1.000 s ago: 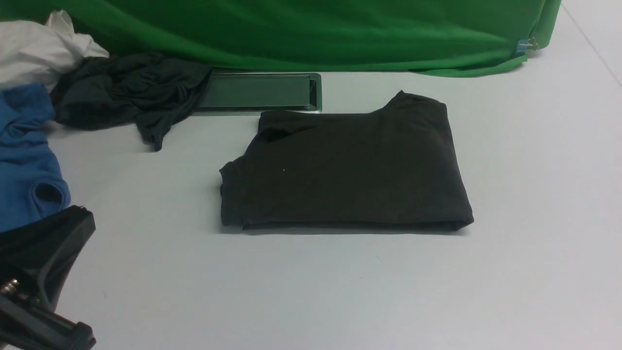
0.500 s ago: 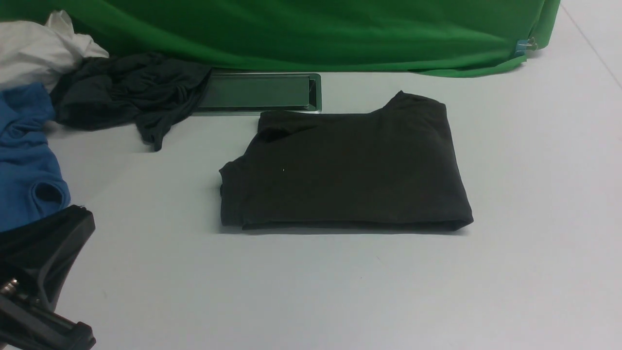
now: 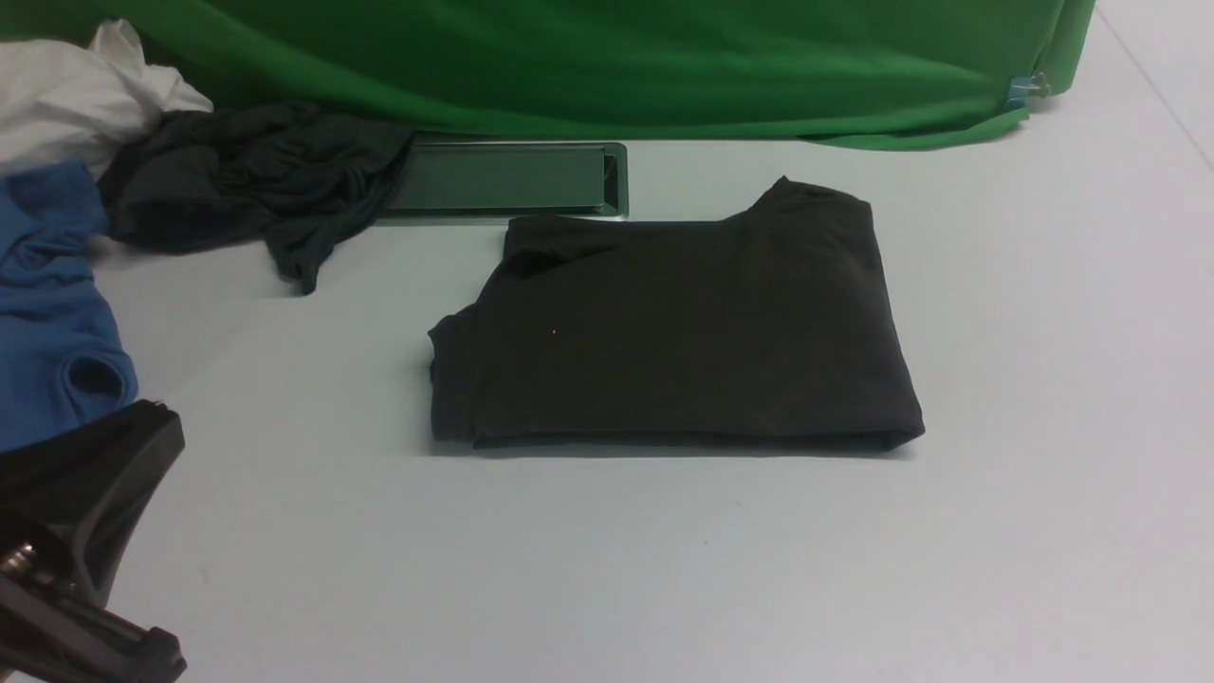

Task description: Fold a long-sleeved shirt on a white desktop.

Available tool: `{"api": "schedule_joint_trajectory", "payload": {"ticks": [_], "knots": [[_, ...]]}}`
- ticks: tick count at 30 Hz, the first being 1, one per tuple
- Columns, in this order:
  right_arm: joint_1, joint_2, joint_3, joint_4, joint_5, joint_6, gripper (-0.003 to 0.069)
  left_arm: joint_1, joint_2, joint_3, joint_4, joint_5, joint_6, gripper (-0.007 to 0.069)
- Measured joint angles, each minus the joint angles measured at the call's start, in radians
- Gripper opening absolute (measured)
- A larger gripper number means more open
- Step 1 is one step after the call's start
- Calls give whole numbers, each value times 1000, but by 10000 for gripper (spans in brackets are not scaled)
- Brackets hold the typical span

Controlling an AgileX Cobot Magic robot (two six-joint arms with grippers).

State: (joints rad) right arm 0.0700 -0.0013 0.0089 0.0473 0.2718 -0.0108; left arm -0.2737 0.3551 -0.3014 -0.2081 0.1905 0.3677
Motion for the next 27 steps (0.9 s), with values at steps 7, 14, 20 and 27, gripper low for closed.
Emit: {"api": "schedule_joint_trajectory", "payload": {"ticks": [7,14,20,27], "knots": [[0,0,0,0,1,1,57,0,0,0,0,0,0,18],[0,0,0,0,1,1,83,0,0,0,0,0,0,18],[0,0,0,1,1,1,95,0,0,0,0,0,0,18],[0,0,0,1,1,1,104,0,0,0,0,-1,0,18]]}}
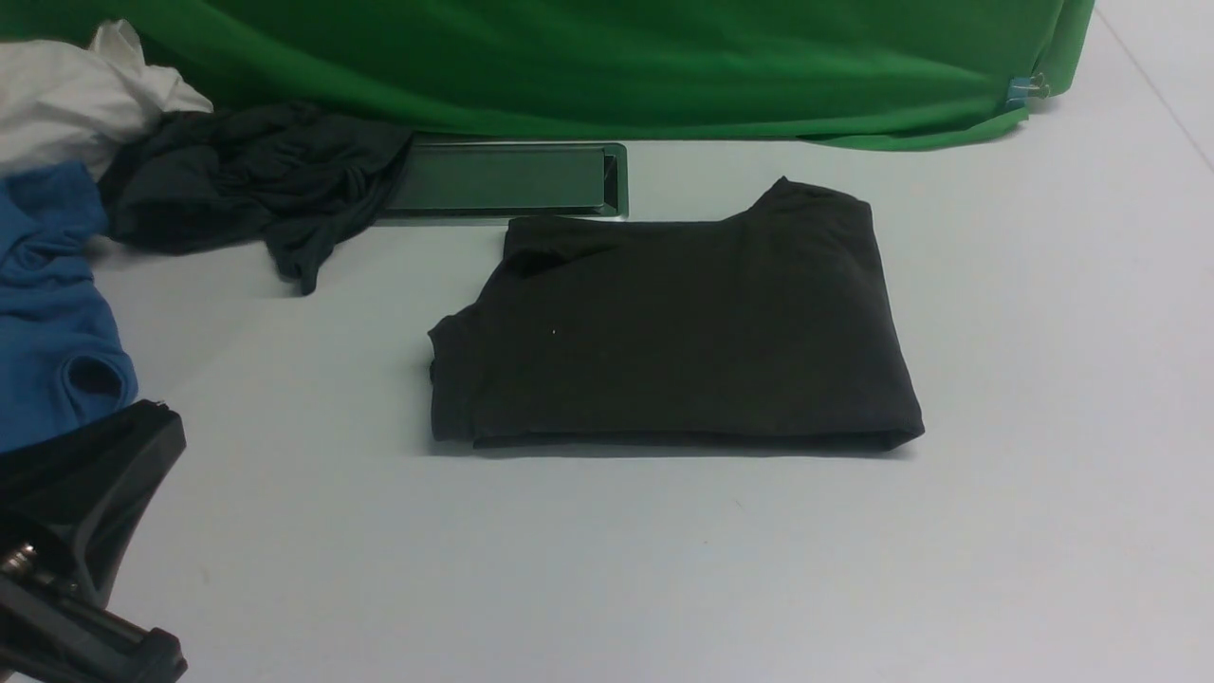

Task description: Fold a long-sleeved shirt on a white desktop.

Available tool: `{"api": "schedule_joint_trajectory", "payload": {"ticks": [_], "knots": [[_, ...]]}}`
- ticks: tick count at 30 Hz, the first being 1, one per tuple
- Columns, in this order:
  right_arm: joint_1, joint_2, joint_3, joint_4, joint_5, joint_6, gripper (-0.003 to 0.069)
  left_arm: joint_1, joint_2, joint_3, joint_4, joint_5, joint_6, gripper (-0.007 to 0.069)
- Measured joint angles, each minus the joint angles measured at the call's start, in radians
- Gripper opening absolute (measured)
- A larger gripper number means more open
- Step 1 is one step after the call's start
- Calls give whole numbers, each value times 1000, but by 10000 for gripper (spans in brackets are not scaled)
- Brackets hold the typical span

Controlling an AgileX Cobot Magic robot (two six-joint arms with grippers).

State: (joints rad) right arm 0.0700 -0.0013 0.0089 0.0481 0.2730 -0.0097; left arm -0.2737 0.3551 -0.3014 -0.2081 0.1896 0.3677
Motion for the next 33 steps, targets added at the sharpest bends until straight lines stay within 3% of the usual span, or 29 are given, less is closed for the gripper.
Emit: {"api": "schedule_joint_trajectory", "payload": {"ticks": [10,16,22,28,33], "knots": [[0,0,0,0,0,0,120,7,-1,25,51,-97,-9,18],[0,0,0,0,0,0,133,163,-119,109,-4,-241,2,18],[0,0,0,0,0,0,146,366,-337,274,-33,-164,-8,18],[0,0,0,0,1,0,156,387,-355,307,-36,-2,-18,18],[0,0,0,0,0,0,168,387,-357,308,-52,63,-119,18]]}}
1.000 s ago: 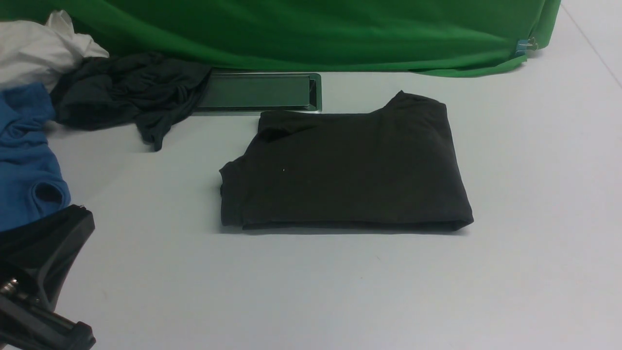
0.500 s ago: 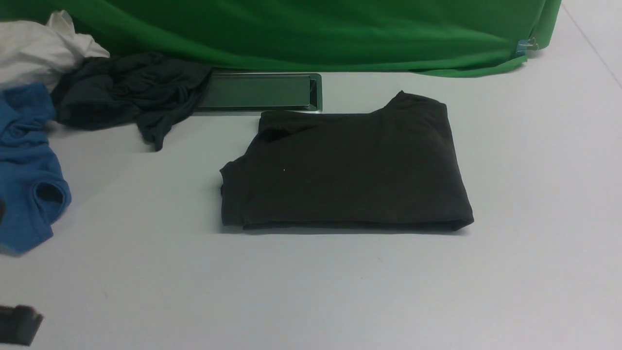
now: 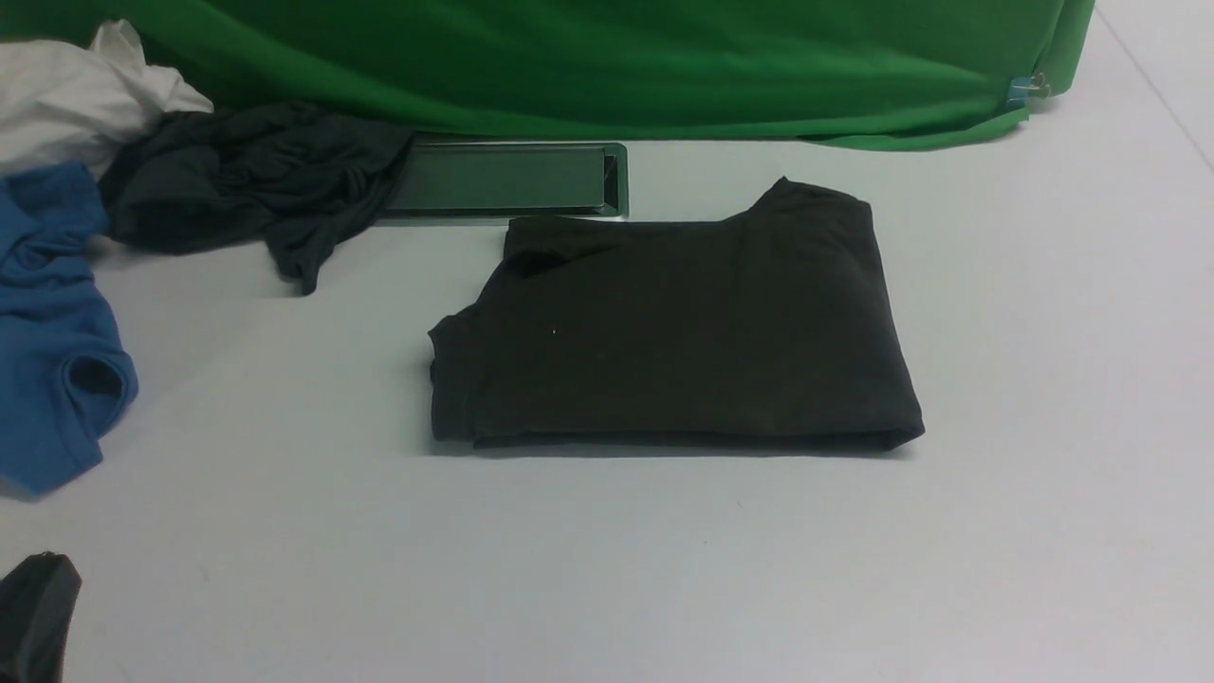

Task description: Fold a long-sleeved shirt on a white desktop.

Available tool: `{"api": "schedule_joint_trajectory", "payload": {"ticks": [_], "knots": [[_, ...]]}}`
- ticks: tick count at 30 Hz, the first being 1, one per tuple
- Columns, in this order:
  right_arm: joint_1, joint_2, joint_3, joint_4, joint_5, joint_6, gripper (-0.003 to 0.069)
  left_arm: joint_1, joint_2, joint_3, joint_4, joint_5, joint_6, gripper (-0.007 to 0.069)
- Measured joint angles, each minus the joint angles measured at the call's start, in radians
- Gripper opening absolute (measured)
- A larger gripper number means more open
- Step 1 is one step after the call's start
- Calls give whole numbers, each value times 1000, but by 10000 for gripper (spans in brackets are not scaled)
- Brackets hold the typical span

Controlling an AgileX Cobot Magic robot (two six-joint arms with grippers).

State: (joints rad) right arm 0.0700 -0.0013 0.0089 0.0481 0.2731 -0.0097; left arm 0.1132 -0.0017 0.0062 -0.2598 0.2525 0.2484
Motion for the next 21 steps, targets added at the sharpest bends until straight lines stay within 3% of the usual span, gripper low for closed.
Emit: {"api": "schedule_joint_trajectory", "payload": {"ticks": [21], "knots": [[0,0,0,0,0,0,228,0,-1,0,27,-1,-12,18]]}}
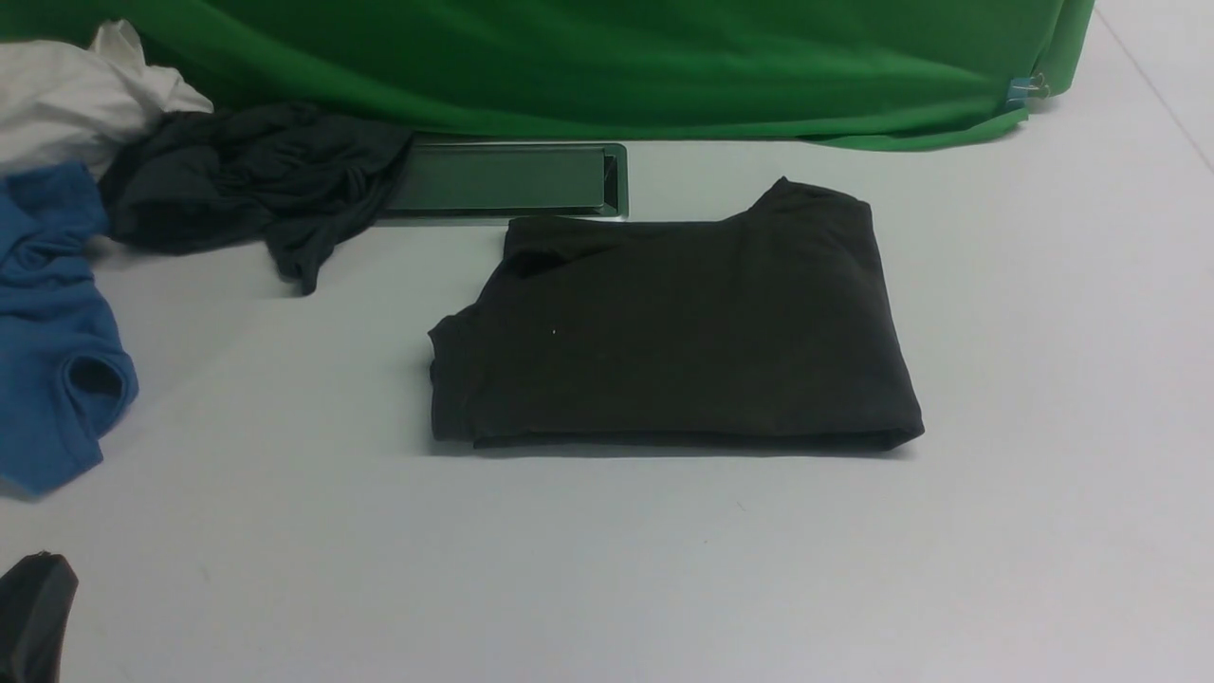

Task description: Fold a long-sleeved shirt on a white desktop.

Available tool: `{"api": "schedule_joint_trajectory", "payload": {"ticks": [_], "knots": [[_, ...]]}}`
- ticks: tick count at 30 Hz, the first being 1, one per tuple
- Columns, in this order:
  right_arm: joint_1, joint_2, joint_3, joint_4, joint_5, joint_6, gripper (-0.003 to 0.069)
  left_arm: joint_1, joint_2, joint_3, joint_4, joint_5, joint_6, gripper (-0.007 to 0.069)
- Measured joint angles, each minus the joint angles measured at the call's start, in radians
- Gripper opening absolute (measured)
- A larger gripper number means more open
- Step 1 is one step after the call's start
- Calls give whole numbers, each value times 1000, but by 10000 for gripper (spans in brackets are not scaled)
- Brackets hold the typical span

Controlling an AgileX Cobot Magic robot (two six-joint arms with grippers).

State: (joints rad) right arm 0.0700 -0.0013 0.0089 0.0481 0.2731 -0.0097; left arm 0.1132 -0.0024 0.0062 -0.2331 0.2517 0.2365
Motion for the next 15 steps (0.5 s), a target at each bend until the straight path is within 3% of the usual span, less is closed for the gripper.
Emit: {"api": "schedule_joint_trajectory", "payload": {"ticks": [15], "knots": [[0,0,0,1,0,0,238,0,0,0,0,0,0,18]]}}
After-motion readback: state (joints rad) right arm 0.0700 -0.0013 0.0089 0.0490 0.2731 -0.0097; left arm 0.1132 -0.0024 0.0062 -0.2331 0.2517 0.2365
